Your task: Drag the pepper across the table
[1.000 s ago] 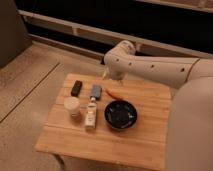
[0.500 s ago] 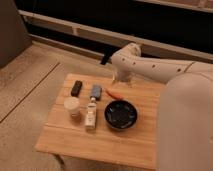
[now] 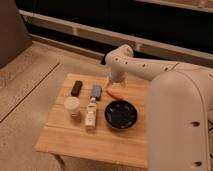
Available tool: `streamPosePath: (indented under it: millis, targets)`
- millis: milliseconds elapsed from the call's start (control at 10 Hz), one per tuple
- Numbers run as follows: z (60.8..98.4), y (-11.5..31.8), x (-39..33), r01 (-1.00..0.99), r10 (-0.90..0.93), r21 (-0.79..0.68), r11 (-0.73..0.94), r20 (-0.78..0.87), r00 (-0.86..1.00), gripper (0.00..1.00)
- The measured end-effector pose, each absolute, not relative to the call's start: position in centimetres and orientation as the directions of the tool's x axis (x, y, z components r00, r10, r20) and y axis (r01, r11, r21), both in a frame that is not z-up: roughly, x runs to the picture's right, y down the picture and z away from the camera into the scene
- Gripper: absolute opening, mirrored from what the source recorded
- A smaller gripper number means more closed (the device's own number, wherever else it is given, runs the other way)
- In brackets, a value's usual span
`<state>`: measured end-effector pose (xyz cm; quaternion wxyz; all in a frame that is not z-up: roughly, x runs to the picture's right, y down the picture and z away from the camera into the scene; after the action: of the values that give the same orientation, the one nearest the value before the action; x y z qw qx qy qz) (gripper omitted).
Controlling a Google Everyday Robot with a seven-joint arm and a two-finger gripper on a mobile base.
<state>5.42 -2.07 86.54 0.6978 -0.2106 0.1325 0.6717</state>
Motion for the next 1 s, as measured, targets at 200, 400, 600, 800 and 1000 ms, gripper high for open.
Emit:
streamPosePath:
  millis: [200, 400, 600, 800, 1000]
  targets:
    - [86.6, -2.2, 5.1, -0.978, 0.872, -0.208, 0.027, -0.474, 0.125, 0.65]
    - [86.4, -1.8, 5.7, -0.954, 0.848, -0.282, 0.099, -0.478, 0.23, 0.65]
    - [85.7, -0.9, 5.9, -0.893, 0.782, -0.375, 0.249, -0.466, 0.413, 0.65]
    - [84.8, 0.6, 6.7, -0.802, 0.649, -0.419, 0.427, -0.476, 0.594, 0.65]
    - [84.4, 1.2, 8.2, -0.737, 0.548, -0.419, 0.531, -0.493, 0.675, 0.65]
